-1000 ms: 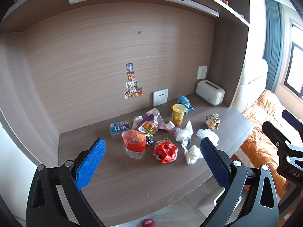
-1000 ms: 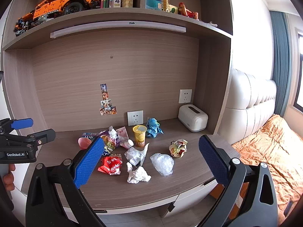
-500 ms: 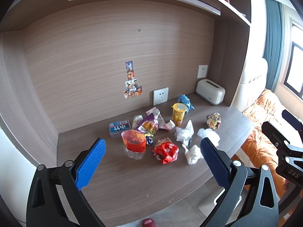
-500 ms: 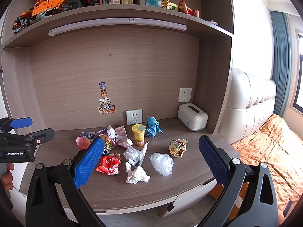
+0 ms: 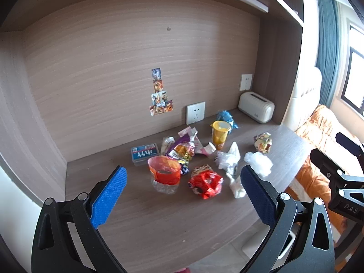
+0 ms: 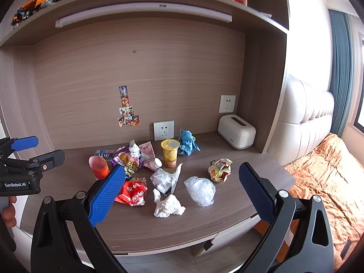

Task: Collect trash
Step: 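Grasp the red-orange cut bottle cup with the left tool while the right tool grasps the red snack bag, then carry the cup and red snack bag over the white bin with both tools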

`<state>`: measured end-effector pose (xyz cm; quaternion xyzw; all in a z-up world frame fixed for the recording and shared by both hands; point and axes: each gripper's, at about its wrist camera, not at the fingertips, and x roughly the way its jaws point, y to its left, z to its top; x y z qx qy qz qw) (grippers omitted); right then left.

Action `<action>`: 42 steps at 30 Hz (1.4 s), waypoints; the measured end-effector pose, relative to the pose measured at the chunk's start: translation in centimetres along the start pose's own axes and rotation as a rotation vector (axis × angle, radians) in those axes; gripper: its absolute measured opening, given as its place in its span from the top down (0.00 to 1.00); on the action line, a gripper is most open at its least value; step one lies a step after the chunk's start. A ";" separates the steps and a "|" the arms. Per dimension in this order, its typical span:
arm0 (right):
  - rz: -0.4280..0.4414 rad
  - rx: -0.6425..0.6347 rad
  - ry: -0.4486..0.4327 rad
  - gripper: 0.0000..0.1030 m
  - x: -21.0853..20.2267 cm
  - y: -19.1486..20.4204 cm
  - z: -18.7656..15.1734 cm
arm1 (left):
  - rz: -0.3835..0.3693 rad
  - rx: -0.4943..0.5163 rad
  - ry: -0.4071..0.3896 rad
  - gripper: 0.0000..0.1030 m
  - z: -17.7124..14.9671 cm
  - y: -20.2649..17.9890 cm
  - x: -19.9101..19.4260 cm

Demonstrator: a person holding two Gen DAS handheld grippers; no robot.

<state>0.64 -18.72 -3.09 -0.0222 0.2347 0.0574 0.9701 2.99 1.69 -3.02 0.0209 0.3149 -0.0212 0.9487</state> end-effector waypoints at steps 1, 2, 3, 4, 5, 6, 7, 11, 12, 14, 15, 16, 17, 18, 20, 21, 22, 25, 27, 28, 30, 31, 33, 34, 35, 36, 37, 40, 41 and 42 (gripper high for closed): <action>0.005 -0.001 0.011 0.03 0.5 0.2 -0.1 | 0.008 0.006 0.002 0.05 -0.2 0.2 0.6; 0.012 -0.001 0.023 0.03 1.0 0.5 -0.3 | 0.013 0.009 0.006 0.05 -0.3 0.5 1.2; 0.015 -0.002 0.031 0.03 1.5 0.8 -0.3 | 0.012 0.008 0.009 0.05 -0.5 0.9 1.5; 0.019 -0.003 0.037 0.03 1.9 1.1 -0.4 | 0.011 0.007 0.013 0.05 -0.6 1.3 2.1; 0.028 -0.004 0.045 0.03 2.5 1.5 -0.5 | 0.009 0.007 0.018 0.05 -0.6 1.6 2.7; 0.034 -0.007 0.052 0.03 3.0 1.9 -0.6 | 0.007 0.008 0.019 0.05 -0.8 2.0 3.3; 0.036 -0.009 0.057 0.03 3.4 2.2 -0.7 | 0.005 0.010 0.018 0.05 -0.8 2.3 3.8; 0.065 -0.021 0.074 0.03 5.9 4.2 -1.3 | -0.001 0.055 0.012 0.05 -1.3 3.2 6.5; 0.070 -0.023 0.078 0.03 6.6 4.6 -1.6 | -0.004 0.068 0.017 0.05 -1.5 3.3 7.3; 0.094 -0.037 0.108 0.03 8.6 5.7 -2.2 | -0.029 0.100 0.018 0.05 -2.0 3.7 9.3; 0.102 -0.044 0.116 0.03 9.6 6.2 -2.7 | -0.034 0.112 0.025 0.05 -2.3 3.8 10.3; 0.106 -0.052 0.123 0.03 10.3 6.6 -3.0 | -0.067 0.127 0.034 0.05 -2.6 4.1 11.6; 0.105 -0.075 0.145 0.03 11.7 7.3 -3.6 | -0.092 0.134 0.036 0.05 -2.9 4.3 12.3; 0.106 -0.092 0.160 0.03 12.7 7.8 -4.0 | -0.110 0.141 0.045 0.05 -3.2 4.5 13.4; 0.114 -0.119 0.179 0.03 14.6 8.7 -5.0 | -0.132 0.163 0.058 0.05 -3.8 4.9 15.2; 0.121 -0.128 0.186 0.03 15.2 9.0 -5.5 | -0.140 0.170 0.059 0.05 -4.1 5.1 16.2; 0.122 -0.138 0.194 0.03 15.8 9.1 -5.8 | -0.158 0.173 0.070 0.05 -4.3 5.4 17.1; 0.124 -0.175 0.218 0.03 17.6 9.7 -6.7 | -0.204 0.187 0.085 0.05 -4.7 5.8 19.4; 0.137 -0.177 0.235 0.03 18.9 10.1 -7.0 | -0.218 0.204 0.096 0.05 -4.8 5.8 20.7; 0.144 -0.174 0.238 0.03 19.3 10.3 -7.1 | -0.210 0.211 0.097 0.05 -4.9 5.8 21.2; 0.138 -0.185 0.247 0.03 20.3 10.7 -7.4 | -0.225 0.213 0.105 0.05 -5.0 5.9 22.4; 0.141 -0.196 0.257 0.04 20.9 11.0 -7.5 | -0.223 0.210 0.102 0.05 -5.0 6.1 22.8; 0.139 -0.200 0.276 0.26 21.8 11.2 -7.7 | -0.252 0.207 0.114 0.06 -5.0 6.2 23.3; 0.149 -0.191 0.303 0.35 22.4 11.3 -7.9 | -0.262 0.207 0.115 0.15 -5.1 6.3 23.4; 0.156 -0.182 0.315 0.37 22.7 11.4 -8.0 | -0.264 0.220 0.115 0.32 -5.3 6.1 23.7; 0.159 -0.170 0.311 0.39 22.8 11.4 -8.0 | -0.252 0.238 0.115 0.32 -5.5 5.9 23.8; 0.174 -0.163 0.316 0.40 22.9 11.4 -7.9 | -0.250 0.247 0.109 0.33 -5.6 5.8 23.6; 0.178 -0.161 0.323 0.41 22.8 11.7 -7.3 | -0.260 0.254 0.119 0.33 -5.5 5.8 23.1; 0.185 -0.149 0.318 0.41 22.6 11.5 -6.9 | -0.252 0.261 0.116 0.33 -5.2 5.8 22.6; 0.184 -0.139 0.309 0.41 22.1 11.5 -6.4 | -0.243 0.265 0.102 0.33 -4.7 5.8 21.9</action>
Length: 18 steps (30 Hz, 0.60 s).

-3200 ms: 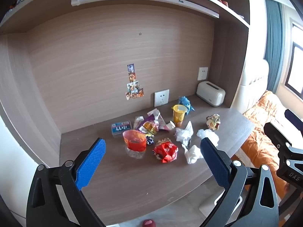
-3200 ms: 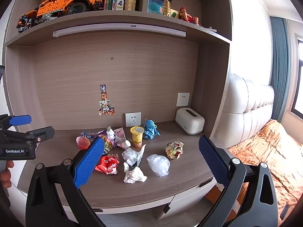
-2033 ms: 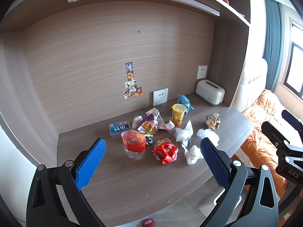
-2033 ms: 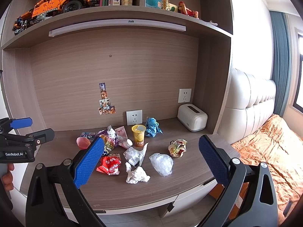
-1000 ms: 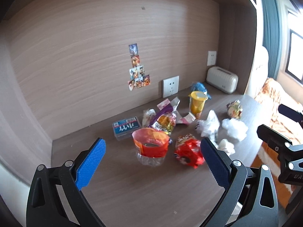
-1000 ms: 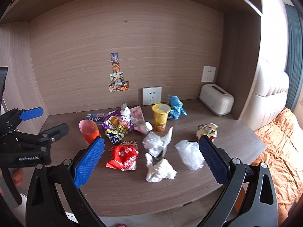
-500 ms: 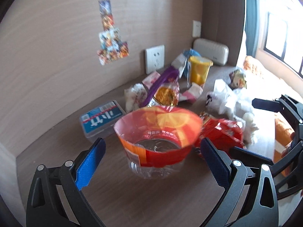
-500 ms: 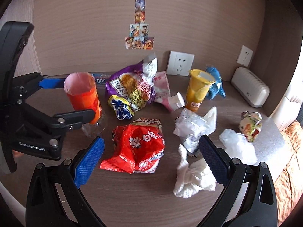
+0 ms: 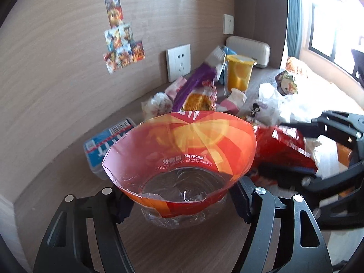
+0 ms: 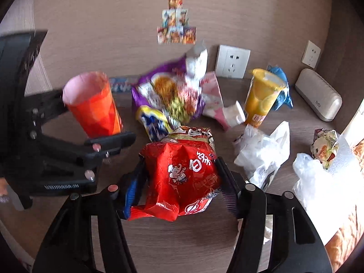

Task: Collect trash
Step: 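Carry the cup and red snack bag over the white bin with both tools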

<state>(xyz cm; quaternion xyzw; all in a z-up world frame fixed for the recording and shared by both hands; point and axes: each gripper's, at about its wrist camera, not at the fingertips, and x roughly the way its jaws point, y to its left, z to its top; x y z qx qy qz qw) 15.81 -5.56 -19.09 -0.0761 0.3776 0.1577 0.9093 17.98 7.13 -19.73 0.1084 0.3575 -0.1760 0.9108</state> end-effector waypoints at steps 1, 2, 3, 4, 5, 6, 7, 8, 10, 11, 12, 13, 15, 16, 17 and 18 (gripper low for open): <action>-0.005 0.016 -0.020 0.41 -1.0 -0.2 0.5 | 0.007 0.000 -0.018 0.33 0.4 0.0 -0.9; -0.009 0.027 -0.030 0.41 -1.8 -0.4 0.9 | 0.009 -0.002 -0.028 0.33 0.7 -0.1 -1.7; -0.010 0.043 -0.046 0.41 -2.8 -0.7 1.3 | 0.012 -0.004 -0.041 0.33 1.3 -0.2 -2.6; -0.014 0.066 -0.071 0.41 -4.4 -1.2 1.7 | 0.012 -0.004 -0.050 0.33 1.8 -0.4 -3.1; -0.024 0.079 -0.087 0.41 -5.4 -1.5 2.0 | 0.005 -0.004 -0.064 0.33 2.3 -0.7 -4.1; -0.039 0.090 -0.103 0.41 -6.6 -1.9 2.1 | -0.014 -0.003 -0.077 0.33 2.9 -1.2 -4.9; -0.059 0.099 -0.119 0.41 -7.8 -2.2 2.1 | -0.029 0.001 -0.085 0.33 3.2 -1.6 -5.4; -0.087 0.113 -0.138 0.41 -9.5 -3.0 1.9 | -0.052 0.014 -0.101 0.33 3.9 -2.6 -6.0; -0.132 0.135 -0.155 0.41 -11.6 -4.0 1.3 | -0.089 0.055 -0.120 0.33 4.8 -4.6 -6.7; -0.168 0.152 -0.161 0.41 -13.0 -4.8 0.6 | -0.112 0.091 -0.133 0.33 5.3 -6.1 -6.9; -0.196 0.169 -0.162 0.41 -14.1 -5.6 0.1 | -0.138 0.124 -0.144 0.33 5.7 -7.8 -7.1; -0.220 0.190 -0.161 0.41 -15.1 -6.5 -0.6 | -0.173 0.152 -0.148 0.33 6.0 -9.5 -7.2; -0.270 0.247 -0.155 0.41 -17.3 -8.9 -2.5 | -0.230 0.184 -0.160 0.33 6.5 -12.3 -7.3; -0.298 0.269 -0.151 0.41 -18.3 -9.9 -3.5 | -0.262 0.198 -0.162 0.33 6.7 -13.8 -7.3; -0.341 0.297 -0.146 0.41 -19.7 -11.3 -4.9 | -0.306 0.220 -0.159 0.32 6.9 -16.0 -7.2; -0.367 0.315 -0.140 0.41 -20.6 -12.2 -6.0 | -0.331 0.235 -0.155 0.32 6.9 -17.7 -7.0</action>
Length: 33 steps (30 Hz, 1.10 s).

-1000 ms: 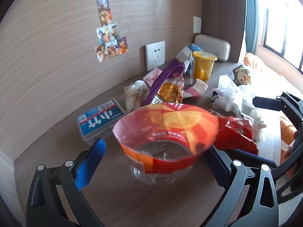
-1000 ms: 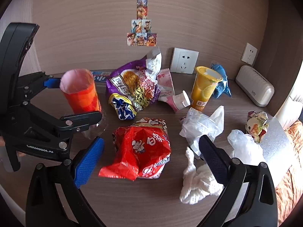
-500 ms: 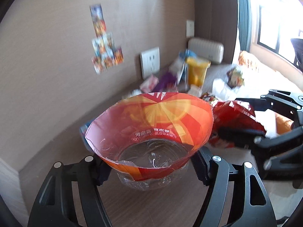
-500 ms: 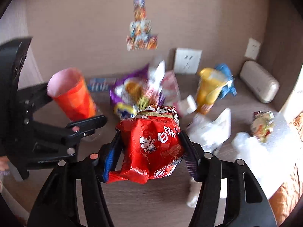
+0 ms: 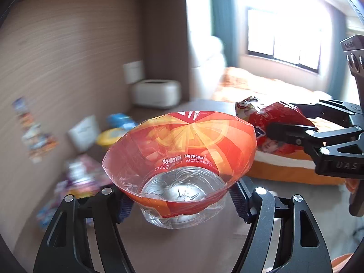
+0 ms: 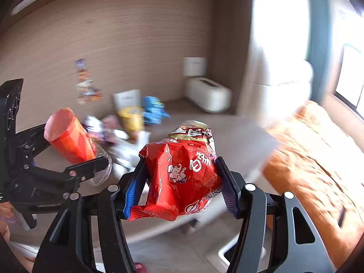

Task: Collect trash
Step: 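Carry the cup and red snack bag over the white bin with both tools, then open both tools to drop the cup and snack bag into the bin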

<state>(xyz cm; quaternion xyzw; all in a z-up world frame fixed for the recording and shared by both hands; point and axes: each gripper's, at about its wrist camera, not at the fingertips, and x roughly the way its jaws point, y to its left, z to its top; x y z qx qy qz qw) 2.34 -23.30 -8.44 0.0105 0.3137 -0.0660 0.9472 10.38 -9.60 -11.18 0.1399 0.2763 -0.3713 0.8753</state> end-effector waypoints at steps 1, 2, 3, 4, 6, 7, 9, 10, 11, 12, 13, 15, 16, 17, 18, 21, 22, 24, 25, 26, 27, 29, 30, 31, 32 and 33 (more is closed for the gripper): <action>-0.033 0.017 0.007 0.41 -0.7 -1.8 -0.7 | -0.023 0.014 0.004 0.32 0.3 -1.6 0.8; -0.055 0.034 0.011 0.41 -0.9 -3.5 -1.3 | -0.059 0.029 0.008 0.32 0.7 -3.7 1.9; -0.074 0.050 0.016 0.41 -1.5 -5.0 -2.1 | -0.090 0.037 0.012 0.32 0.9 -5.5 2.9; -0.090 0.063 0.022 0.41 -1.9 -6.5 -2.9 | -0.126 0.044 0.021 0.32 1.1 -7.5 4.1; -0.121 0.092 0.045 0.41 -2.2 -10.2 -4.6 | -0.184 0.051 0.029 0.32 1.2 -10.8 6.1; -0.122 0.116 0.058 0.41 -2.2 -12.5 -5.6 | -0.203 0.060 0.044 0.32 1.2 -12.4 7.3; -0.116 0.146 0.078 0.41 -1.8 -15.5 -7.1 | -0.246 0.086 0.069 0.32 0.8 -16.4 10.6; -0.118 0.163 0.087 0.41 -1.5 -17.5 -8.1 | -0.256 0.091 0.087 0.32 0.6 -17.5 11.9; -0.117 0.175 0.096 0.40 -1.2 -18.6 -8.8 | -0.280 0.098 0.111 0.32 -0.1 -19.4 14.0; -0.113 0.195 0.110 0.40 -0.5 -20.4 -9.8 | -0.301 0.102 0.132 0.32 -0.8 -21.0 16.0; -0.105 0.220 0.126 0.40 0.3 -22.0 -10.9 | -0.316 0.107 0.155 0.32 -1.6 -22.6 17.9; -0.085 0.261 0.148 0.40 1.8 -24.4 -12.9 | -0.345 0.119 0.187 0.32 -3.3 -25.1 21.5; -0.079 0.279 0.162 0.40 2.7 -25.6 -14.1 | -0.352 0.125 0.202 0.32 -4.0 -25.9 23.0; -0.070 0.296 0.168 0.40 4.0 -26.9 -15.8 | -0.367 0.136 0.222 0.32 -5.3 -27.3 25.0; -0.065 0.309 0.184 0.40 5.0 -28.0 -17.4 | -0.376 0.145 0.235 0.32 -6.5 -28.5 26.8; -0.041 0.341 0.229 0.40 9.1 -30.4 -22.3 | -0.407 0.159 0.277 0.32 -10.5 -31.0 31.7; -0.026 0.353 0.249 0.40 11.0 -31.2 -24.3 | -0.425 0.159 0.294 0.32 -12.2 -31.8 33.7; -0.018 0.363 0.277 0.40 13.7 -32.4 -27.3 | -0.445 0.160 0.325 0.32 -14.3 -33.0 36.8; -0.008 0.369 0.296 0.40 15.3 -32.9 -29.0 | -0.453 0.164 0.336 0.32 -15.4 -33.4 38.1; 0.001 0.378 0.312 0.40 17.1 -33.4 -30.9 | -0.461 0.175 0.344 0.32 -16.8 -33.8 39.6; 0.009 0.383 0.322 0.40 18.2 -33.7 -32.1 | -0.463 0.184 0.353 0.32 -17.8 -34.1 40.8; 0.025 0.379 0.344 0.40 21.2 -34.2 -35.0 | -0.475 0.195 0.374 0.32 -20.3 -34.5 43.4; 0.022 0.372 0.348 0.40 21.9 -34.3 -35.9 | -0.477 0.192 0.381 0.32 -21.0 -34.7 43.9; 0.031 0.363 0.361 0.40 23.3 -34.4 -37.3 | -0.481 0.186 0.392 0.28 -21.9 -34.8 45.1; 0.049 0.357 0.383 0.37 24.4 -34.4 -38.3 | -0.497 0.177 0.400 0.06 -22.8 -34.8 46.3; 0.066 0.350 0.404 0.21 25.3 -34.5 -39.1 | -0.489 0.176 0.395 0.05 -23.6 -34.9 47.1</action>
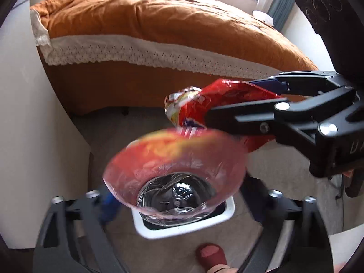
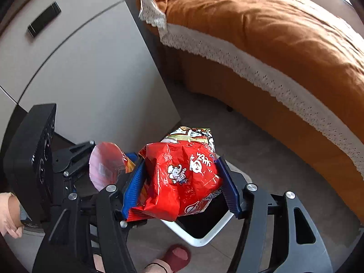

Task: Collect trash
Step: 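Open both tools to drop the cup and snack bag into the bin, then move both open tools back toward the desk trash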

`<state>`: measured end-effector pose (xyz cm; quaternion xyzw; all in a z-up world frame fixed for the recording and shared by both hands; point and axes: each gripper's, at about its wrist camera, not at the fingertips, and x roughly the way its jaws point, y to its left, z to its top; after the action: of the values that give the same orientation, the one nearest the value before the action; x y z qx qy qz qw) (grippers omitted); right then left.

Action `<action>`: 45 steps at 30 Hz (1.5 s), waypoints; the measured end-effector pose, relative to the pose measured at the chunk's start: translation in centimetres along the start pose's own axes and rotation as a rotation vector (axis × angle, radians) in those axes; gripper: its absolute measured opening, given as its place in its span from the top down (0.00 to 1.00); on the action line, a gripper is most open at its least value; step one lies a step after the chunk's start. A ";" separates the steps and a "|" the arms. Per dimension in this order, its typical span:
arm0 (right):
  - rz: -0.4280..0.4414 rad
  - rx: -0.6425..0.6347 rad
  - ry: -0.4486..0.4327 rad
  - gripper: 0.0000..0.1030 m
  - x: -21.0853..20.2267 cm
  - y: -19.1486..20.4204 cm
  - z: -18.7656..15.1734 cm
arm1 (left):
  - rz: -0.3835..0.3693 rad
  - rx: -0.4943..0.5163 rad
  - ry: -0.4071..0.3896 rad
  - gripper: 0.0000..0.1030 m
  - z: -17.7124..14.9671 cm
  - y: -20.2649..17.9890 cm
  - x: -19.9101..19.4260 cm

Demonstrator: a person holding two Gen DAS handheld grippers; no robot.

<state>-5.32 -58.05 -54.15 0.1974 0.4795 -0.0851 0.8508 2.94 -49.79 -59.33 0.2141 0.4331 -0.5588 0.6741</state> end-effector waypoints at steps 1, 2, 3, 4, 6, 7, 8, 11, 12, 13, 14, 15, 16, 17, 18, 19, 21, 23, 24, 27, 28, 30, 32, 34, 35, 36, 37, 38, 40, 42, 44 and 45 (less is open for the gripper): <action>0.009 -0.004 0.021 0.06 1.0 -0.3 -0.3 | 0.013 0.005 -0.005 0.05 -0.3 -0.1 0.4; 0.014 -0.003 0.040 0.04 1.9 -0.6 -0.7 | 0.024 0.019 0.003 0.05 -0.6 -0.1 1.1; 0.008 -0.002 0.043 0.04 2.2 -0.7 -1.0 | 0.036 0.031 0.008 0.05 -0.8 -0.1 1.6; 0.001 -0.005 0.049 0.04 2.5 -0.8 -1.2 | 0.049 0.035 0.010 0.05 -0.8 0.0 1.7; -0.017 -0.015 0.062 0.04 2.4 -0.6 -1.4 | 0.043 0.033 0.015 0.05 -0.6 0.1 1.4; -0.034 -0.023 0.059 0.04 1.9 -0.3 -1.2 | 0.049 0.025 0.011 0.05 -0.4 0.1 0.7; -0.040 -0.028 0.057 0.04 1.5 0.0 -1.1 | 0.052 0.017 0.008 0.05 -0.2 0.2 -0.2; -0.098 -0.038 0.056 0.04 -1.3 1.7 0.4 | 0.066 -0.009 -0.020 0.05 1.3 0.1 -3.8; -0.099 -0.039 0.046 0.04 -2.2 2.2 0.9 | 0.073 -0.012 -0.034 0.05 1.1 -0.3 -5.3; -0.102 -0.037 0.037 0.04 -3.3 2.7 1.5 | 0.083 -0.016 -0.050 0.05 1.7 -0.4 -7.1; -0.109 -0.032 0.012 0.04 -5.1 3.6 2.4 | 0.087 -0.025 -0.063 0.05 2.3 -0.5 -9.0; -0.113 -0.030 -0.004 0.04 -6.0 4.1 3.2 | 0.089 -0.032 -0.072 0.05 2.7 -0.5 -10.1; -0.116 -0.028 -0.026 0.04 -7.7 4.9 4.1 | 0.091 -0.046 -0.091 0.05 3.5 -0.6 -12.3; -0.122 -0.027 -0.047 0.04 -9.1 5.6 4.8 | 0.088 -0.057 -0.105 0.05 4.3 -0.6 -13.6; -0.131 -0.028 -0.071 0.04 -10.6 6.5 5.6 | 0.083 -0.070 -0.121 0.05 4.8 -0.7 -15.2; -0.143 -0.028 -0.106 0.04 -12.7 7.6 6.4 | 0.075 -0.083 -0.141 0.05 5.5 -0.8 -17.1; -0.151 -0.022 -0.160 0.04 -16.0 9.4 7.7 | 0.074 -0.098 -0.181 0.05 6.5 -1.2 -20.6; -0.161 -0.022 -0.213 0.04 -18.9 11.4 8.7 | 0.096 -0.106 -0.230 0.05 7.6 -1.6 -25.1; -0.154 -0.025 -0.239 0.04 -20.4 12.6 9.2 | 0.104 -0.110 -0.247 0.05 7.8 -1.6 -26.6; -0.138 -0.050 -0.321 0.04 -24.4 15.9 10.5 | 0.162 -0.123 -0.322 0.05 8.4 -1.4 -33.1; -0.130 -0.060 -0.343 0.04 -25.4 17.0 10.8 | 0.182 -0.124 -0.337 0.05 8.5 -1.3 -34.9; -0.111 -0.087 -0.388 0.04 -27.6 19.3 11.7 | 0.229 -0.128 -0.369 0.05 8.6 -1.0 -38.3; -0.097 -0.115 -0.423 0.04 -29.2 21.7 12.3 | 0.267 -0.139 -0.396 0.05 8.1 -0.5 -41.5; -0.073 -0.138 -0.448 0.04 -30.7 23.9 12.8 | 0.303 -0.159 -0.428 0.05 7.5 0.2 -44.8; -0.059 -0.152 -0.462 0.04 -31.2 25.1 13.1 | 0.321 -0.168 -0.438 0.05 7.3 0.5 -46.1; -0.046 -0.171 -0.475 0.04 -31.7 26.4 13.5 | 0.342 -0.176 -0.448 0.05 6.9 0.8 -47.3; -0.036 -0.182 -0.481 0.04 -32.2 27.1 13.6 | 0.365 -0.184 -0.463 0.05 6.5 1.2 -48.7; -0.016 -0.199 -0.494 0.04 -32.6 28.3 13.9 | 0.386 -0.193 -0.474 0.05 6.1 1.5 -49.7; 0.008 -0.227 -0.508 0.04 -33.0 30.0 14.2 | 0.423 -0.213 -0.490 0.05 5.3 2.2 -52.1; 0.033 -0.261 -0.519 0.04 -33.3 32.0 14.7 | 0.447 -0.239 -0.506 0.05 4.2 3.0 -54.2; 0.055 -0.295 -0.531 0.04 -33.5 33.8 15.0 | 0.465 -0.264 -0.514 0.05 3.2 3.5 -55.5; 0.064 -0.310 -0.532 0.04 -33.5 34.6 15.0 | 0.477 -0.276 -0.520 0.05 2.8 3.8 -56.2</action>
<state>0.34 -34.37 -9.97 0.0511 0.2406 -0.0329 0.9687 7.49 -18.95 -12.30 0.0671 0.2569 -0.3584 0.8950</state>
